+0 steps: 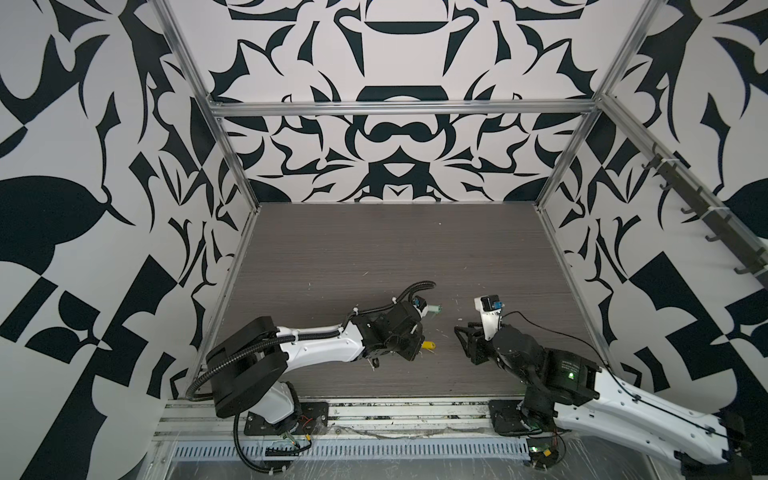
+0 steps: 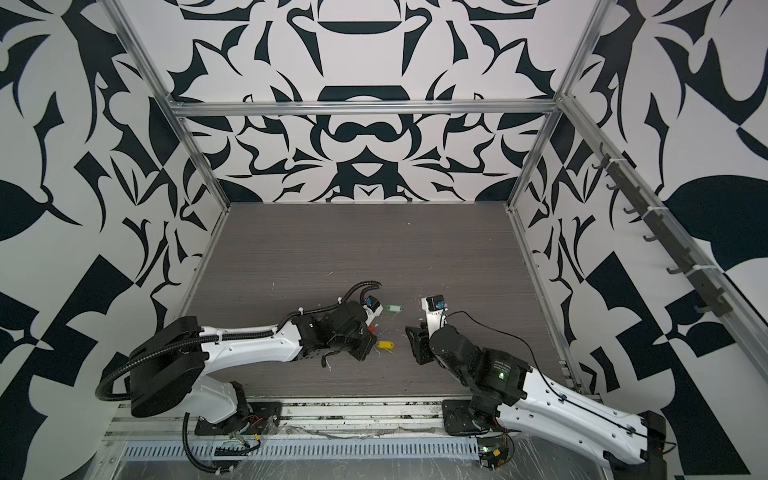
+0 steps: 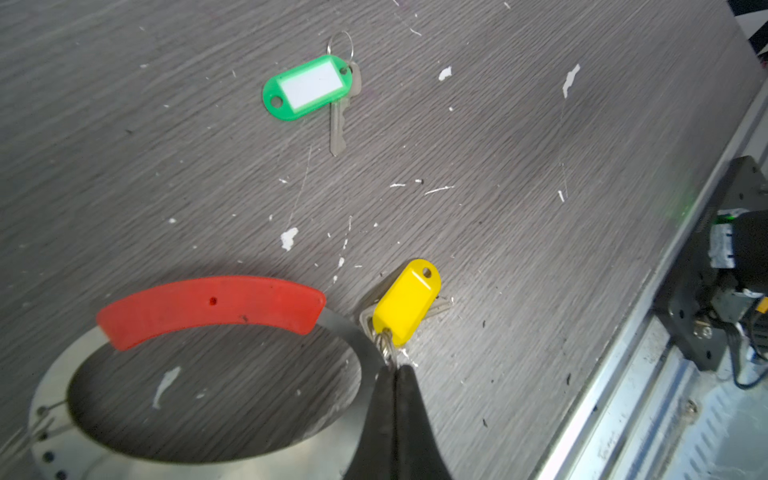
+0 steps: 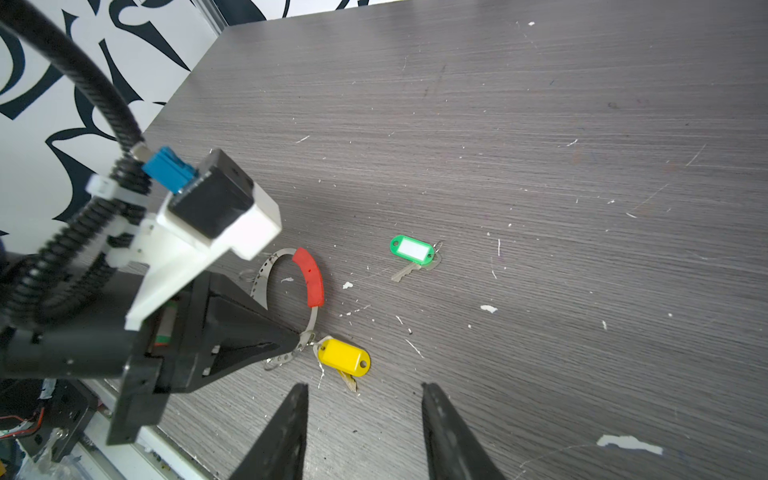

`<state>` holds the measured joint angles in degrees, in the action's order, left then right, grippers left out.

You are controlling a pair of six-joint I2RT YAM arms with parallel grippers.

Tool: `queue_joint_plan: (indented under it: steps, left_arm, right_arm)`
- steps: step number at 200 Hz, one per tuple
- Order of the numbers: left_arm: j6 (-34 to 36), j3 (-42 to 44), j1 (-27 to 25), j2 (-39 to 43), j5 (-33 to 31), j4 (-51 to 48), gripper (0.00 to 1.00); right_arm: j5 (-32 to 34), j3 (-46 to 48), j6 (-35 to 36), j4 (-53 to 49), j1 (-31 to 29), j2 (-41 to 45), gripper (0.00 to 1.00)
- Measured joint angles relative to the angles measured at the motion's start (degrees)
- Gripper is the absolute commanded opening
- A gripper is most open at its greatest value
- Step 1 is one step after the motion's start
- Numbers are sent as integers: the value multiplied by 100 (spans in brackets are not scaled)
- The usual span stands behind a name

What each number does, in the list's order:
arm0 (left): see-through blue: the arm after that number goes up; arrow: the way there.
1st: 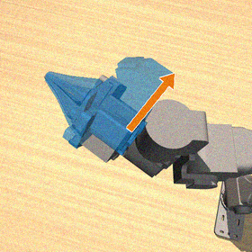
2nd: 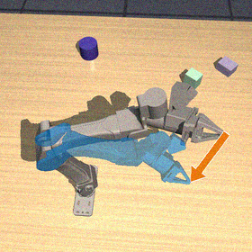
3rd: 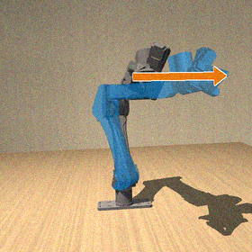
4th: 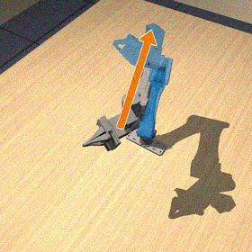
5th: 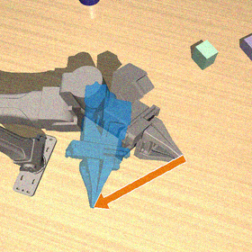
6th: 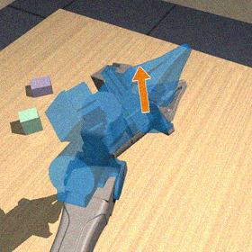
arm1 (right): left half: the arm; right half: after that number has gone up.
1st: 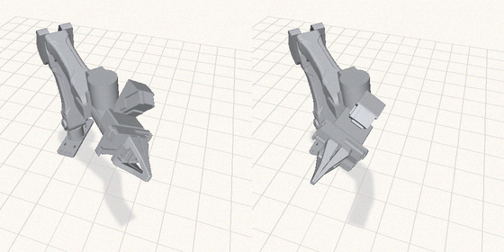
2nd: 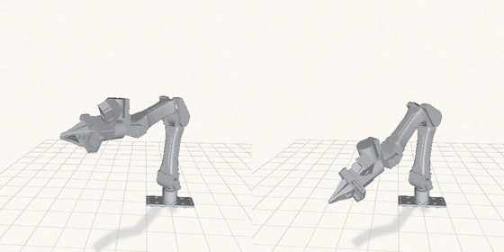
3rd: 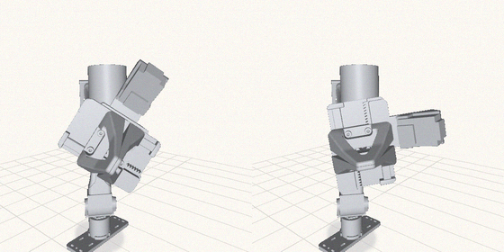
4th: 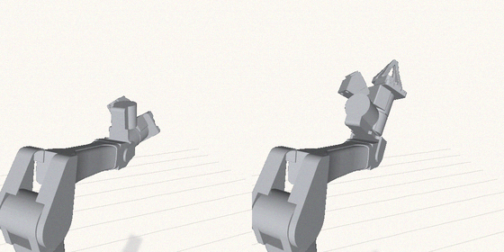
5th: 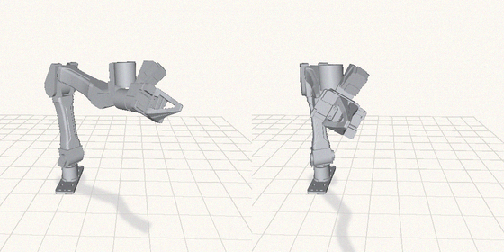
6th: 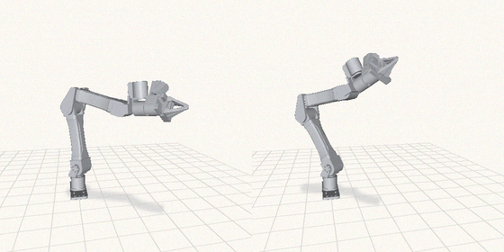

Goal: Remove the keys from the keyring
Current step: 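Lift the ring rim with the left gripper while the right gripper approaches the key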

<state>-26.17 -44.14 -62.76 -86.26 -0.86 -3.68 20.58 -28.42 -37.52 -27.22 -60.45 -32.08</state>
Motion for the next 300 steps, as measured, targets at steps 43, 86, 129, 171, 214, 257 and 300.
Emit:
queue_joint_plan:
  steps: [43, 86, 129, 171, 214, 257, 300]
  left_arm:
    - [0, 98, 85, 201, 162, 0, 0]
    - [0, 133, 118, 393, 295, 0, 0]
    - [-48, 129, 208, 420, 485, -98, 0]
    - [-57, -197, 240, 378, 750, -763, 0]
    - [-26, -769, 297, 212, 1185, -1478, 0]
    - [9, -953, 540, 149, 1775, -2092, 0]
    - [4, -986, 879, 149, 2334, -2326, 0]
  right_arm:
    - [-70, -2, 22, 4, 0, -79, 47]
    - [-175, -2, 63, 33, 0, -177, 47]
    - [-273, -2, 85, 129, 0, -249, 47]
    - [-367, -2, 90, 223, 0, -321, 47]
    - [-481, -2, 114, 319, 9, -422, 47]
    - [-612, -2, 131, 411, 9, -437, 47]
    - [-981, 48, 199, 695, 9, -435, 48]
